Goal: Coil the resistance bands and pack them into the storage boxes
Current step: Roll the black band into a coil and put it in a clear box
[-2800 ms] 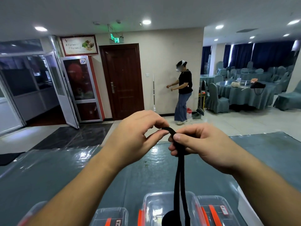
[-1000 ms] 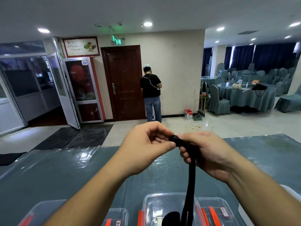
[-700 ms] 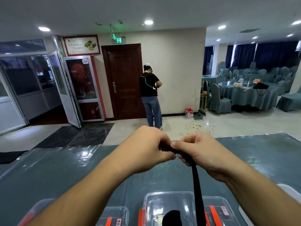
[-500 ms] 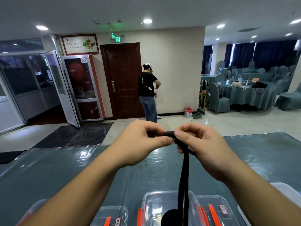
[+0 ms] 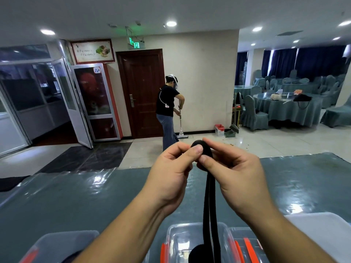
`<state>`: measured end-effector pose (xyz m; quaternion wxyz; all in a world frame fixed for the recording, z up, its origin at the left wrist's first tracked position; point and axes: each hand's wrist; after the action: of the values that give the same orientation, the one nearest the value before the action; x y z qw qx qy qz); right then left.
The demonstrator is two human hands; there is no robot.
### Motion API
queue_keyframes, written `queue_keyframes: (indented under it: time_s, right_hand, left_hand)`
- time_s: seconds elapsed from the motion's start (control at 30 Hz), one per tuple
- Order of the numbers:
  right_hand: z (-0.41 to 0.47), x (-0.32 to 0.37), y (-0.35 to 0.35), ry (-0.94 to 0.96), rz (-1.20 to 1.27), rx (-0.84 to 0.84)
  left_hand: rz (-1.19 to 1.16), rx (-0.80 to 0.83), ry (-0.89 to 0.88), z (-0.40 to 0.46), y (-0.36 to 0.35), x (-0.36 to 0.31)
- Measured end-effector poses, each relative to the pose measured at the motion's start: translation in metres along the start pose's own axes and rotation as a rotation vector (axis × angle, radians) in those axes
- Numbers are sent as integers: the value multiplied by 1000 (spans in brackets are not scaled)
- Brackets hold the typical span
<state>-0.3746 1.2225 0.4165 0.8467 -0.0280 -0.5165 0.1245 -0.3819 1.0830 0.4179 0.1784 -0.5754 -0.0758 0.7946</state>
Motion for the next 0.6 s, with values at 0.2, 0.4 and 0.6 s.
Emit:
queue_keyframes:
  time_s: [0.2, 0.4, 0.6]
  right_hand:
    - [1, -3, 11, -34, -38, 18]
    - [4, 10, 26, -49, -348, 322]
    - [8, 18, 29, -105, -455, 437]
  left_hand:
    - [63, 40, 141, -3, 6, 2]
    - [492, 182, 191, -3, 18, -21]
    - [972, 294, 182, -1, 20, -54]
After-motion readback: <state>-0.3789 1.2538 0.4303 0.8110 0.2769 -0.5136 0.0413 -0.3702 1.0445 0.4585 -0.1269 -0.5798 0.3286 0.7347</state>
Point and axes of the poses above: each hand's wrist, its own z-axis towards the middle knuckle, its own y-axis out of the back of the hand, x = y × z, and after that the axes turned 4 degrees about x, right-handed
